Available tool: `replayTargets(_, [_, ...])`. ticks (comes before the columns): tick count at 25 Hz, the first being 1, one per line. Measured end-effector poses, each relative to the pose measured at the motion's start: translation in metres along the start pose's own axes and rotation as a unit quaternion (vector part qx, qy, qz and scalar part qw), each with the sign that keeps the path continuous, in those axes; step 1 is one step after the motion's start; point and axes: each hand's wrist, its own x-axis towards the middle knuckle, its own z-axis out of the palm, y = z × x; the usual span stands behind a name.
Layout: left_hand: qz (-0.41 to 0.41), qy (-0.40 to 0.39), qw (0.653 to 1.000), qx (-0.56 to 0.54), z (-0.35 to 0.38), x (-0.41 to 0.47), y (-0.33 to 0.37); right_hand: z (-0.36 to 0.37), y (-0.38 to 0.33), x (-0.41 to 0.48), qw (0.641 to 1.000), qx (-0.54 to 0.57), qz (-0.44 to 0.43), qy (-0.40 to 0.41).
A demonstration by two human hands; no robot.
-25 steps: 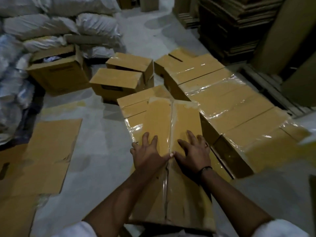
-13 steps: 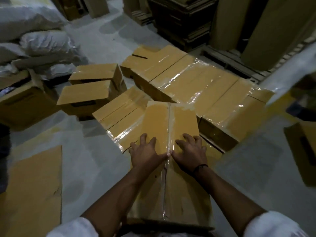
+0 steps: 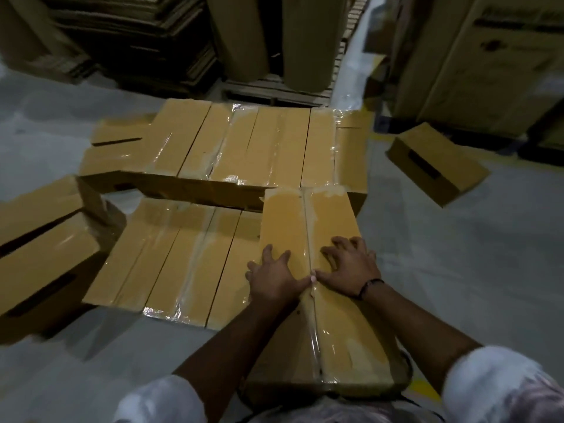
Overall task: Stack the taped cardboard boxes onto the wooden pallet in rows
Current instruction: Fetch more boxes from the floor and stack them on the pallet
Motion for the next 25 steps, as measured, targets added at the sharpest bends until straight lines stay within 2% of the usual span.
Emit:
replayTargets(6, [0.043,0.015,0.998,0.040,-0.002,0.003,0.007,0.015,0.015,-0.001,0.999,0.040,0.007,-0.008])
replayTargets(13, [0.000,-0.031,0.999,0.009,0.030,0.017,0.036,0.026,0.056,0.013,0.999,0.018,-0.014,-0.048])
replayTargets(21, [0.005,-0.048,0.999,0.017,0.064,0.036,0.030,0.053,0.066,0.032,0.998,0.014,-0.011,-0.065])
replayTargets(25, [0.028,-0.053,0.998,0.026,0.078,0.058,0.017,0.075,0.064,0.046,0.998,0.023,0.017,-0.062])
